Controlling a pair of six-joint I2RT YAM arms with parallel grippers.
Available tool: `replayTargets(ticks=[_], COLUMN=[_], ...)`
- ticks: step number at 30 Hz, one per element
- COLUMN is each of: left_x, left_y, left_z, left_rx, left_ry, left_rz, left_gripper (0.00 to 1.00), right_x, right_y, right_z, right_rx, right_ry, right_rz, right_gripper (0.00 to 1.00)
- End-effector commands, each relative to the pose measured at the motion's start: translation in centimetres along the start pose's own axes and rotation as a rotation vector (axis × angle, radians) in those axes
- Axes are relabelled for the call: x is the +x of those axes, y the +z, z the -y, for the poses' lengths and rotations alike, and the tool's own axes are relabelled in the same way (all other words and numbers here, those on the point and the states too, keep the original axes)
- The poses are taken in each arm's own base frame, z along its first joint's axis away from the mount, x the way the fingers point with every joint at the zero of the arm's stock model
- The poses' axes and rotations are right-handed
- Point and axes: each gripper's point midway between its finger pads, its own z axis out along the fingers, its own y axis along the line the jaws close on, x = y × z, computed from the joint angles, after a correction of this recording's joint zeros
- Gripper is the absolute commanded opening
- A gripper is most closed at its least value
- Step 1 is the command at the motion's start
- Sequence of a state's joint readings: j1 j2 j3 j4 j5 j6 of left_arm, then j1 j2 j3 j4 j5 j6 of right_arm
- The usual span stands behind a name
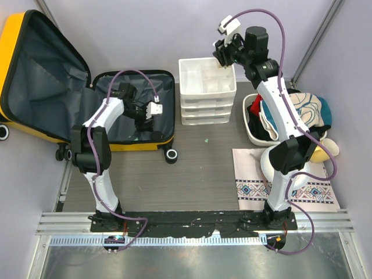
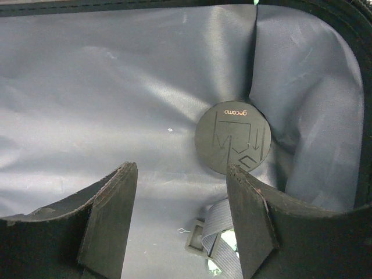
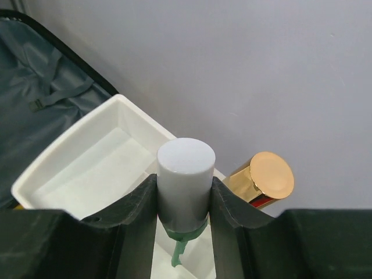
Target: Open, take out, and arrange the luggage
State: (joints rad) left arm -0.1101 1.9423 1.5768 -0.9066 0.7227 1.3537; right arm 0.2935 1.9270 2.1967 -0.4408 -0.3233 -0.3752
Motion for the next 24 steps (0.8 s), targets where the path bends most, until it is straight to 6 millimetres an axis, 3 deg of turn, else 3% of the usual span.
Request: replayTargets(ticks=[1,6,14,19,21,24], left_x=[-2.2,-1.9,-1.5,-1.2,-1.3,-1.3], left_y=[-1.7,-1.7,-2.1,-2.6,-2.9,-3.4], left_z=[-1.2,-0.7,-0.3,-0.3,-0.3,-0.2], left_rx=[-0.077,-0.076,-0.082,-0.09,-0.089,-0.069], left_ry=[0.025,0.017,-0.007,-0.04,-0.044,-0.051], left_rz=[0.04,0.028,0.016,0.01,0.012,0.014], left_gripper=[0.66,0.66,0.66,0.67,0.69,0.72], right_x=[0.0,1.2,4.3,5.9,5.6,4.6], right_y=[0.6,1.8,3.2,3.1,2.8,2.2], right_z=[1.7,1.9,0.8,0.0,-0.4,-1.0], right_rx=[0.055,0.013,-0.054,-0.088,-0.107,-0.133], right_ry=[-0.155,-0.226,-0.276,-0.263,-0.251,-0.229], right_rz=[0.031,0.037,-0.009,-0.054,-0.049,-0.029], right_gripper=[0.01,0.01,0.19,0.65,0.77,0.83])
